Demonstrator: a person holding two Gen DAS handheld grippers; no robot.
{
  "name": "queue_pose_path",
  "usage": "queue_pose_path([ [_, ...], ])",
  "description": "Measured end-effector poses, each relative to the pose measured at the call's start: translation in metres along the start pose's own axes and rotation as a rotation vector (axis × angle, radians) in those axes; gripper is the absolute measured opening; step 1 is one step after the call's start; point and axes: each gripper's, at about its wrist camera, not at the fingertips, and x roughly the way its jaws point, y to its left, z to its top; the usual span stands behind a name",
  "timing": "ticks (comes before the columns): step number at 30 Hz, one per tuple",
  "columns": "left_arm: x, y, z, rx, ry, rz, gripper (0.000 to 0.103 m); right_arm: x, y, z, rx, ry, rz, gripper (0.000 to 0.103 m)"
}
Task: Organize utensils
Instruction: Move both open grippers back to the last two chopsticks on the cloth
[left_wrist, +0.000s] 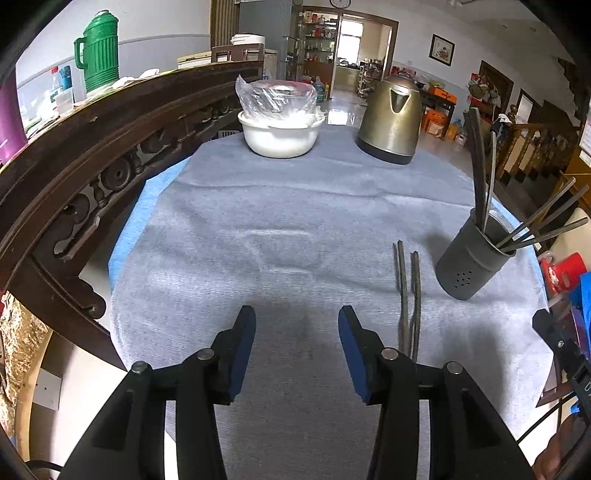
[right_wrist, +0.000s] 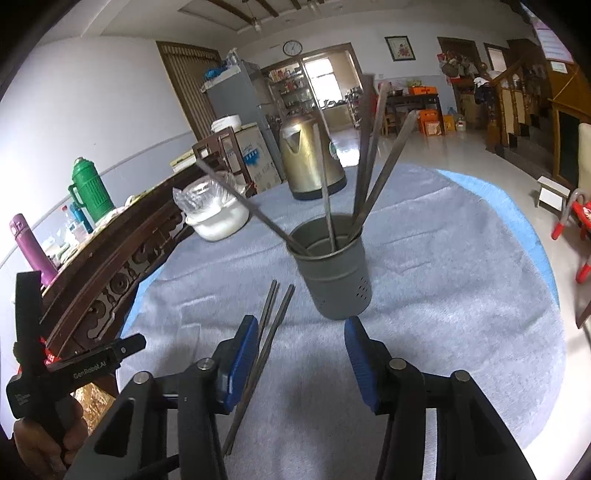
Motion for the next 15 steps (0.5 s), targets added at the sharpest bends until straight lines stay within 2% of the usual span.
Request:
queue_pose_path([
  [3, 0.003, 0.003, -0.001, -0.002, 0.005, 0.006, 0.048, 0.007, 0.006, -0.003, -0.014, 0.032, 0.0, 0.04],
  [10, 0.01, 0.007, -0.005, -0.01, 0.026, -0.004, 0.048, 0.027, 0.013, -0.01, -0.001, 0.118, 0.024, 0.04],
  [15, 0.017, 0.011, -0.013, -0.029, 0.069, -0.045, 0.048, 0.048, 0.019, -0.016, 0.014, 0.198, 0.056, 0.036],
])
